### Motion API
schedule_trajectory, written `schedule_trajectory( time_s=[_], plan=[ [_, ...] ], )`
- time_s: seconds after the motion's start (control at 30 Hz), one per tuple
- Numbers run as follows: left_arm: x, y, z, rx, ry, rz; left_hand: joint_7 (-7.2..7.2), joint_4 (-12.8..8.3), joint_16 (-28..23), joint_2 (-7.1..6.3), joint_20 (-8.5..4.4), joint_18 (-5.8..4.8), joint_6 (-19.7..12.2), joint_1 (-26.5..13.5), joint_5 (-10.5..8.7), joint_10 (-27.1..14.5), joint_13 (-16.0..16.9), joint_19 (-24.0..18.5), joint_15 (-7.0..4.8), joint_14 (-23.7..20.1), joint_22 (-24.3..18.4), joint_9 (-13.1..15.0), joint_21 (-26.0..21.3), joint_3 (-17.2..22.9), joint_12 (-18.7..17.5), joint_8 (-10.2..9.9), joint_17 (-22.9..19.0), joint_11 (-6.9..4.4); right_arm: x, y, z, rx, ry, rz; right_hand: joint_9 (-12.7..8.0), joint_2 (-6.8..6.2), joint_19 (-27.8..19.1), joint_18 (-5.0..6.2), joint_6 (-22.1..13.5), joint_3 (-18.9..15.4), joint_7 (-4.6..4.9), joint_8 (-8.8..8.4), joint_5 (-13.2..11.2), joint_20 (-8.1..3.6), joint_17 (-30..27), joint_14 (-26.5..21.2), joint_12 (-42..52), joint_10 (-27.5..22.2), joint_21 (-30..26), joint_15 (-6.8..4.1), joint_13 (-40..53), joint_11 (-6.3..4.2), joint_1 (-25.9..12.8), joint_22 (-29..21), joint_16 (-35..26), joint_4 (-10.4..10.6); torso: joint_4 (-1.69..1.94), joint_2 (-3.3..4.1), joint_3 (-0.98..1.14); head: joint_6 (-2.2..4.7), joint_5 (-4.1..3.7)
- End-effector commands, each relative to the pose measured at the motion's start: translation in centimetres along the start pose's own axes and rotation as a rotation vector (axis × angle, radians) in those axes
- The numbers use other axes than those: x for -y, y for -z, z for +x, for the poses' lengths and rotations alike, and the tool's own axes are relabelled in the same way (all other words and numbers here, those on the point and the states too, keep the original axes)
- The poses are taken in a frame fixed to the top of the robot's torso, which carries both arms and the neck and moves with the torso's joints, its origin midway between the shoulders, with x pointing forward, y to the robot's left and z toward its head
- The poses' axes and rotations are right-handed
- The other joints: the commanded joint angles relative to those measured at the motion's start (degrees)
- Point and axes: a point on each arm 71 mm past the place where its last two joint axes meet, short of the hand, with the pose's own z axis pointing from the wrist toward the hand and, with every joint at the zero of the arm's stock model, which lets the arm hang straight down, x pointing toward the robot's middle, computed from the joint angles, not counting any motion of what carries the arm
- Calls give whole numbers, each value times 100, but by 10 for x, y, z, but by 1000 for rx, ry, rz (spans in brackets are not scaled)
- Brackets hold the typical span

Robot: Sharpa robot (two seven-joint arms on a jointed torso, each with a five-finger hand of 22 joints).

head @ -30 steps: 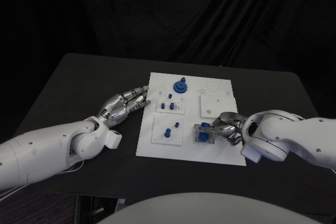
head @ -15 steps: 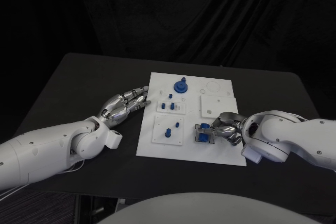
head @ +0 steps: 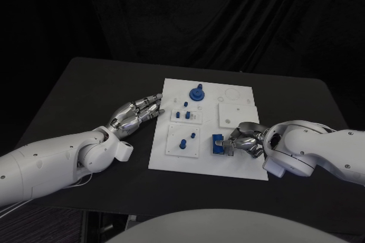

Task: Assemble the parts on the task board

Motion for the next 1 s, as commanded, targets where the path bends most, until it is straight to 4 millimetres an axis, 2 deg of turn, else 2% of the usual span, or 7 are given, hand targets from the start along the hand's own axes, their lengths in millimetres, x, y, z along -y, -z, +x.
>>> schedule_trajectory(
  time_s=[0.03,0.43,0.7,0.8,1.0],
  plan=[
    [0,0,2,-14,15,19,47,11,31,0,34,-75,-8,33,-12,6,6,20,42,5,-8,6,17,36,22,27,5,-4,-1,0,3,-15,13,-8,17,-4,470,-66,-15,-51,-33,28,33,30,1451,578,15,598,-31,27,1509,2,-25,1415,-7,8,-2,0,0,-1,5],
    [-1,0,2,-14,17,14,82,15,32,4,36,-84,38,31,-13,3,5,19,52,5,-18,12,16,49,21,36,5,-19,-1,0,3,-22,17,-3,86,-18,457,-59,-121,-230,-24,99,33,29,1432,574,15,598,-54,30,1509,8,-195,1406,-14,108,4,0,-2,-1,15],
    [-3,2,2,-13,20,9,93,16,34,6,36,-87,60,31,-13,2,5,21,55,6,-15,15,18,54,20,40,5,-22,-2,3,0,30,11,-42,131,1,461,-61,-119,-328,-33,166,32,30,1440,576,15,598,-47,29,1509,4,-253,1409,-11,95,4,-1,-1,-1,36],
    [-4,3,2,-12,21,8,93,16,34,6,36,-87,60,31,-13,2,5,21,55,6,-15,15,18,54,20,40,5,-22,-3,6,-3,68,14,-80,175,-5,467,-64,-117,-368,-49,233,35,23,1454,579,15,598,-38,18,1509,-10,-163,1413,-5,45,3,-1,-2,-1,54],
    [-5,5,1,-8,22,9,100,18,37,8,36,-89,87,30,-11,2,6,26,57,10,-7,18,20,58,22,46,6,-24,-11,20,-11,205,66,-238,275,-88,506,-84,-334,-493,-29,345,36,18,1509,590,15,598,29,22,1509,0,269,1439,17,-192,4,1,-2,-1,65]
  ],
)
